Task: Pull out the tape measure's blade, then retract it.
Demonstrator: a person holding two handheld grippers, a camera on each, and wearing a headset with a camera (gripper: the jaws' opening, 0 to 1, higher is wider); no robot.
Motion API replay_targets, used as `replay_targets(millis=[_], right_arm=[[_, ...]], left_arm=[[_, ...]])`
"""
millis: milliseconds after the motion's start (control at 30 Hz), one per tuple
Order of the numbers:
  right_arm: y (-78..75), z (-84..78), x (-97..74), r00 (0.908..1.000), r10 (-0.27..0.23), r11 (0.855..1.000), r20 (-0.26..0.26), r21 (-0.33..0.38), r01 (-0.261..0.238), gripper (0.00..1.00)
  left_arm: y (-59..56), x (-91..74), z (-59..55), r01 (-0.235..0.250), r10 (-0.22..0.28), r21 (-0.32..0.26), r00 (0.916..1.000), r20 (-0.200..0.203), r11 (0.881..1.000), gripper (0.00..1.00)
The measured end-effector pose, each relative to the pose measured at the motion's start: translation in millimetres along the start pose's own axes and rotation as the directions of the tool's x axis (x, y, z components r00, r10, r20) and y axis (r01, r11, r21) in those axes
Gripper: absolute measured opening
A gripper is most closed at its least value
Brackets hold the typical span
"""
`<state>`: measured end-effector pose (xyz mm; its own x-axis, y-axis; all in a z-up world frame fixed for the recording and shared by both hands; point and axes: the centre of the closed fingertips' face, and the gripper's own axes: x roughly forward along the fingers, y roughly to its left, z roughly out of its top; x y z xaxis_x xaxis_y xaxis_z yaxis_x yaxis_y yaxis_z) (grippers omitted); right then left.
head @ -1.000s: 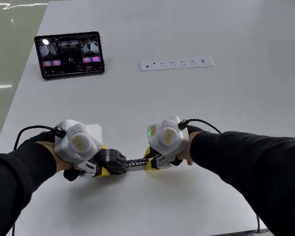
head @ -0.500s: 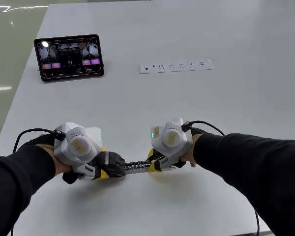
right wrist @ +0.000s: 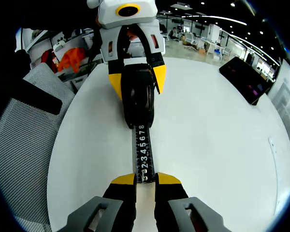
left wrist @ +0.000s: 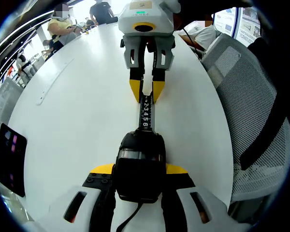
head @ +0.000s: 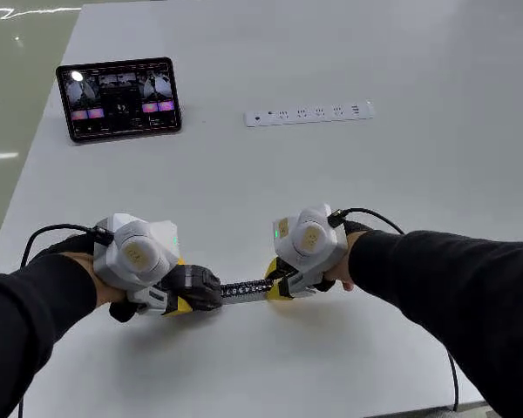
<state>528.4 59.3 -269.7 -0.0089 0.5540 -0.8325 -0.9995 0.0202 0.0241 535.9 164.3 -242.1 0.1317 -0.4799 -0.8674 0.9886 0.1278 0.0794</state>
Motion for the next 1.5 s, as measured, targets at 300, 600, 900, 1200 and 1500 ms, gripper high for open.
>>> replay_targets(millis=[300,600,900,1200,1500], right_arm=[[-0.5,-3.5,-3.6,1.0000,-0.001,1.000,-0.005,-0.006,0.001,0.10],[-1.3,-8.5,-5.5,1.0000,-0.003,1.000,-0.008,0.002,0.003,0.10],[-2.3,-14.6,-8.6,0.9999,-0.005,1.000,-0.013,0.010,0.005,0.10],[-3.1,-18.8,-10.9,0.9997,-0.007,1.000,-0.022,0.013,0.007,0.10],[-1.9,-22.2,-13.7,0.9997,-0.010,1.000,-0.023,0.022,0.010,0.10]], left_arm=[[-0.2,-0.2,0.0,-0.001,0.001,-0.001,1.0000,0.000,1.000,0.31],[-0.4,-0.3,0.4,-0.001,0.001,-0.001,1.0000,-0.001,1.000,0.31],[-0.2,0.1,0.3,-0.001,0.001,-0.002,1.0000,-0.002,1.000,0.31],[-0.4,0.1,0.4,-0.001,0.001,0.001,1.0000,-0.002,1.000,0.31],[-1.8,-0.8,1.2,-0.002,0.002,0.003,1.0000,0.001,1.000,0.31]])
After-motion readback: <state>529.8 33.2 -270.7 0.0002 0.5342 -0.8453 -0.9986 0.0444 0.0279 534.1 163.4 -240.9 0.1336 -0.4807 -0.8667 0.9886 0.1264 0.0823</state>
